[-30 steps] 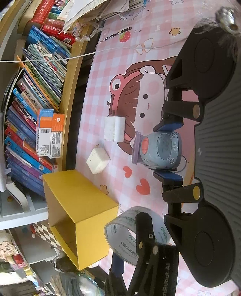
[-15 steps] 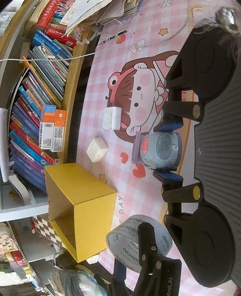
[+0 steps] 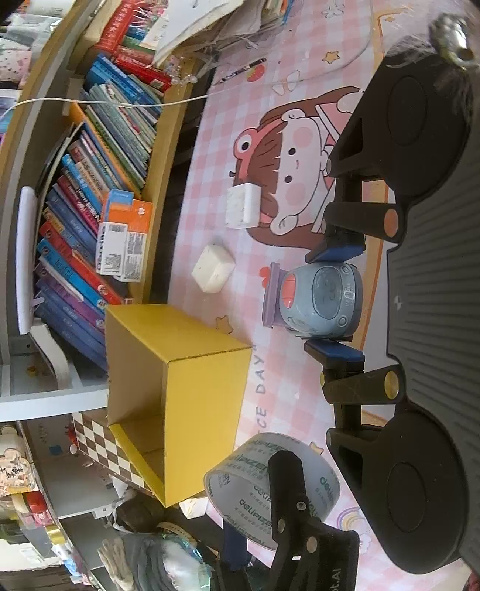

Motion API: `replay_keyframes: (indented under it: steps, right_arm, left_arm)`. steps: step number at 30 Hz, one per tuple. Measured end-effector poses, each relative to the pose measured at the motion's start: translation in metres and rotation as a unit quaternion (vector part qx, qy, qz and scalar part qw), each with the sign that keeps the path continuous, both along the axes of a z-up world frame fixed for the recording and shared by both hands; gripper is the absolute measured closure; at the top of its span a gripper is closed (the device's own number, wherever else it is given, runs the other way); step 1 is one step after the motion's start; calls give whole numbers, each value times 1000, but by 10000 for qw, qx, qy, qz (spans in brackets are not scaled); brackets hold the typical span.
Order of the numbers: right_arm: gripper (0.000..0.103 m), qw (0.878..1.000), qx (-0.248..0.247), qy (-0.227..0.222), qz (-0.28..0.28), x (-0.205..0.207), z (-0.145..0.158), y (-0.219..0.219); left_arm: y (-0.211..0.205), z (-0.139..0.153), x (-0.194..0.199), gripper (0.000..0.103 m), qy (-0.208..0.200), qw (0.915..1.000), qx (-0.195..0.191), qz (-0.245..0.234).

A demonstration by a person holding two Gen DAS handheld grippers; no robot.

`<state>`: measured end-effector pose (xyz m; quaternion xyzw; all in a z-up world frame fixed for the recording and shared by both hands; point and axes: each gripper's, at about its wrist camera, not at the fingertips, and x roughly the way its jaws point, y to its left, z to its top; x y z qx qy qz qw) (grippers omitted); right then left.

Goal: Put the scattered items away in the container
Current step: 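Carry the toy car with the right tool while the left tool carries the tape toward the box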

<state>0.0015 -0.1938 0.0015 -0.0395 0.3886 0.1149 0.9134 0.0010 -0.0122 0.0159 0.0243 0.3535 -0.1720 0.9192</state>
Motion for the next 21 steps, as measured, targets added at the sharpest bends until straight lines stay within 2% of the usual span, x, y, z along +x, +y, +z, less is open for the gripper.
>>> replay_keyframes:
  steps: [11, 21]
  right_arm:
    - [62, 9996, -145, -233, -85, 1, 16, 26]
    - [62, 9993, -127, -331, 79, 14, 29, 47]
  left_arm:
    - [34, 6, 7, 18, -146, 9997, -209, 33]
    - [57, 14, 13, 18, -338, 9985, -390, 157]
